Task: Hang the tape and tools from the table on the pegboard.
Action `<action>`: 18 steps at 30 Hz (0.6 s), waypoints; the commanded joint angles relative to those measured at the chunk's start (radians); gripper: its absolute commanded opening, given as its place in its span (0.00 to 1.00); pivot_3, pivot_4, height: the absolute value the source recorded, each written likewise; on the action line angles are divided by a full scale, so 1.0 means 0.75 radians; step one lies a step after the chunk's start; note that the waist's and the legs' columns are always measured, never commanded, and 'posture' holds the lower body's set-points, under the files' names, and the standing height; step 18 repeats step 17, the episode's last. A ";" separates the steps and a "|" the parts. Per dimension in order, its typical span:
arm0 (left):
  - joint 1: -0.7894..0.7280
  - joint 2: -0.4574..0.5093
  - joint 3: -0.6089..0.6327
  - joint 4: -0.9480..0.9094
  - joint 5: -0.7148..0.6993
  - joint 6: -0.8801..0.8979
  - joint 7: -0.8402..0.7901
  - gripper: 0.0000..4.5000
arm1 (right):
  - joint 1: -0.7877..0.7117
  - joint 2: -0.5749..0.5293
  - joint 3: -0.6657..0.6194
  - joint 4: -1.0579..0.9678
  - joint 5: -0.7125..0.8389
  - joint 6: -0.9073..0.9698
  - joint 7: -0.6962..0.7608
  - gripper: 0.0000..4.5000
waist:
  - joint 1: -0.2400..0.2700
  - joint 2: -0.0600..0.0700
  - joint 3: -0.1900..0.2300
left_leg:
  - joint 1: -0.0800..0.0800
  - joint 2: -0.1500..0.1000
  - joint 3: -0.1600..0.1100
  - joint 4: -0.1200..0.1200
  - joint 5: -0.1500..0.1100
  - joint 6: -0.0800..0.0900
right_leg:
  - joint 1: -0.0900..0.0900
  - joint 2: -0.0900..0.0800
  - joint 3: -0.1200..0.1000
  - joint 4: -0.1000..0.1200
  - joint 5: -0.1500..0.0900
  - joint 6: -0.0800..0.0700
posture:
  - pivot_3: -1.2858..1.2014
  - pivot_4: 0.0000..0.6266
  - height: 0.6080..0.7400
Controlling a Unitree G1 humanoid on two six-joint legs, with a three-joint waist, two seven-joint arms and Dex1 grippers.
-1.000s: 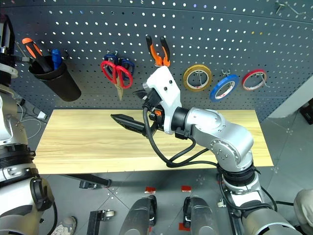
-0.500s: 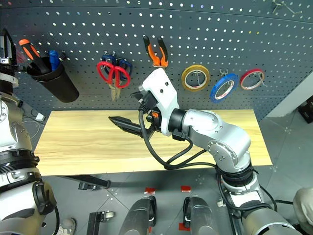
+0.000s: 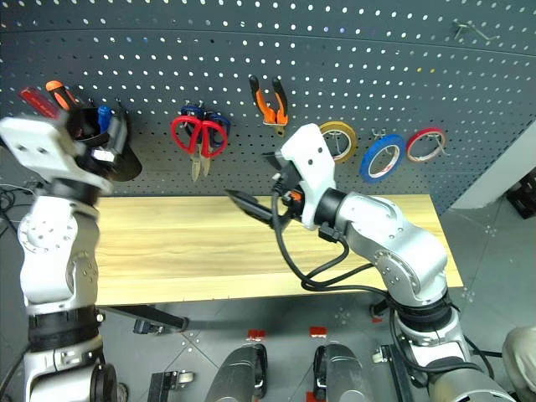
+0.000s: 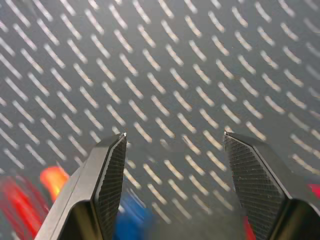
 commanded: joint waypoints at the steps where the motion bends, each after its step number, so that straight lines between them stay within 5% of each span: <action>1: 0.093 -0.052 0.021 -0.096 -0.049 0.312 0.122 0.72 | 0.158 -0.024 0.025 0.041 -0.183 -0.215 -0.056 1.00 | 0.000 0.000 -0.008 | 0.001 0.000 -0.001 0.000 0.000 0.000 | 0.000 0.001 0.000 0.001 0.000 0.000 | 0.53 0.23 1.00; 4: 0.168 -0.052 -0.028 -0.091 0.074 0.435 0.199 0.72 | 0.330 0.025 0.043 0.185 -0.336 -0.452 -0.140 1.00 | 0.001 -0.001 -0.030 | 0.006 0.000 0.000 -0.001 0.000 -0.001 | 0.003 0.002 0.003 0.004 0.000 0.000 | 0.53 0.20 1.00; 10: 0.257 -0.125 0.025 0.077 0.052 0.234 0.100 0.72 | 0.585 0.120 -0.040 0.587 -0.582 -0.966 -0.345 1.00 | 0.008 0.002 -0.065 | 0.017 0.000 0.001 -0.001 -0.002 0.003 | 0.014 0.002 0.005 0.002 -0.002 0.002 | 0.53 0.15 1.00; 18: 0.295 -0.171 0.014 0.232 0.090 0.081 0.059 0.72 | 0.631 0.119 -0.165 0.967 -0.636 -1.199 -0.400 1.00 | 0.009 0.008 -0.110 | 0.021 0.001 0.002 -0.002 -0.002 0.004 | 0.019 0.004 0.006 -0.003 -0.002 0.002 | 0.53 0.10 1.00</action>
